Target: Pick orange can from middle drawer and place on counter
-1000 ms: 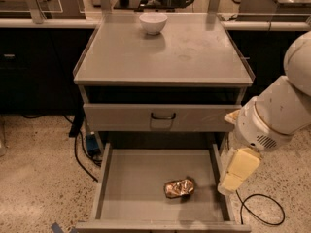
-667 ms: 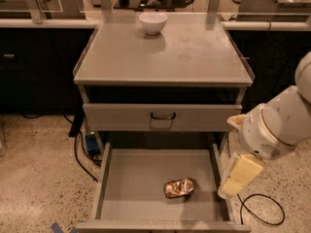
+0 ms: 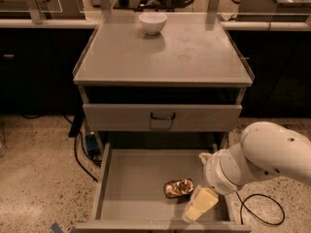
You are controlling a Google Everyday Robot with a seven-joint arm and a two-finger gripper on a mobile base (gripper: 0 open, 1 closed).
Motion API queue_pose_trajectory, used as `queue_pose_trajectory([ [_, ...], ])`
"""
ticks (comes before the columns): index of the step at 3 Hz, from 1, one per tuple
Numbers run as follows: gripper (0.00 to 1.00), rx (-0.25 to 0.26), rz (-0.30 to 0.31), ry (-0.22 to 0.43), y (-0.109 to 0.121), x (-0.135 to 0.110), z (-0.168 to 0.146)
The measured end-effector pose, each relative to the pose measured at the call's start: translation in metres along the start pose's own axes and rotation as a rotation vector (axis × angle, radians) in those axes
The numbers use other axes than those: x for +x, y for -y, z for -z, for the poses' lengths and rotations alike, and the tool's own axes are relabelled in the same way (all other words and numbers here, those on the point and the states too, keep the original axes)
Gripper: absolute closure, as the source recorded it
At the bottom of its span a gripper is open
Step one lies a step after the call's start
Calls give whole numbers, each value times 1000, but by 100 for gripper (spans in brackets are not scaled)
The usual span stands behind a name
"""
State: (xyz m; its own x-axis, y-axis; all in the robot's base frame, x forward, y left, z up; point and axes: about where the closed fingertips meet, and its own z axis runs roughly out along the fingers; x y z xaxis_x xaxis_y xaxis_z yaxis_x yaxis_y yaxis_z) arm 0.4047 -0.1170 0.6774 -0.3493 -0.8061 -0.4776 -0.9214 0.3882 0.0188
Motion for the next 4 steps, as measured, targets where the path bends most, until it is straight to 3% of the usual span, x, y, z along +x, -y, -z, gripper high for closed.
queue_pose_trajectory([
  [1, 0, 7, 6, -2, -1, 0, -7],
  [2, 0, 0, -35, 22, 17, 5, -49],
  [3, 0, -30, -103, 36, 46, 11, -117],
  [4, 0, -50, -157, 53, 64, 10, -164],
])
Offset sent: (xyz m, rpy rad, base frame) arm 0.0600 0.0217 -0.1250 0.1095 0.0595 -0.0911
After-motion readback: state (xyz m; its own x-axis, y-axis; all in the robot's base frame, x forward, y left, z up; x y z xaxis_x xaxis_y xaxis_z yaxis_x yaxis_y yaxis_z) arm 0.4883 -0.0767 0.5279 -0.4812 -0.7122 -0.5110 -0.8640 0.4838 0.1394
